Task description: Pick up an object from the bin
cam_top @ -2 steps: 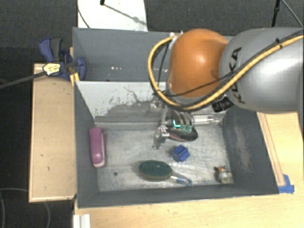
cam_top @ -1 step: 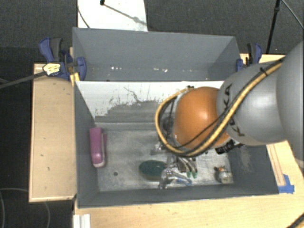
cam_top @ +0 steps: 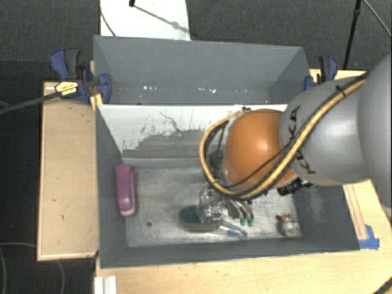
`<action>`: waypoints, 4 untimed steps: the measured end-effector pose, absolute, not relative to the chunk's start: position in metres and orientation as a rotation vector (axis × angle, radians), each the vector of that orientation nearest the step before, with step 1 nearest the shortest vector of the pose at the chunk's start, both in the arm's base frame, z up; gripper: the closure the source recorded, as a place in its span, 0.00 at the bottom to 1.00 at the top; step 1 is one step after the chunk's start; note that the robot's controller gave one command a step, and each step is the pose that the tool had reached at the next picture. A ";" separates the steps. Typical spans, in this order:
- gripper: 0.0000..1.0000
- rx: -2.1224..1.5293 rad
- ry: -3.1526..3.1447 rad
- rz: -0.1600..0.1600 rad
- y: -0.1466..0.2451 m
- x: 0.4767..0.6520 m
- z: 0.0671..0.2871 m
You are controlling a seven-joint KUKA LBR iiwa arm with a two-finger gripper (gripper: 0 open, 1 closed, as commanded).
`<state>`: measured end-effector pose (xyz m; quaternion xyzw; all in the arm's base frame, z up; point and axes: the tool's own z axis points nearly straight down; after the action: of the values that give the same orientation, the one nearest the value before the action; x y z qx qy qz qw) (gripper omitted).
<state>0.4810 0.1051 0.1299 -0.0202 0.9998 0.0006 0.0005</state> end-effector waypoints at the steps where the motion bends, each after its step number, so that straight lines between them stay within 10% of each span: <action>1: 1.00 -0.029 3.130 0.004 0.102 0.488 0.214; 2: 0.00 -0.025 3.139 0.002 0.102 0.486 0.210; 3: 0.00 -0.345 3.116 0.001 0.085 0.509 0.229; 4: 0.00 -0.303 3.131 -0.003 0.009 0.527 0.139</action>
Offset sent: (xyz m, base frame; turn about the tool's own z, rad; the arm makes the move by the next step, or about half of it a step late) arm 0.0044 -0.0036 0.0794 0.0201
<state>0.5273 0.0088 0.1388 -0.0962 0.9954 -0.0010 -0.0021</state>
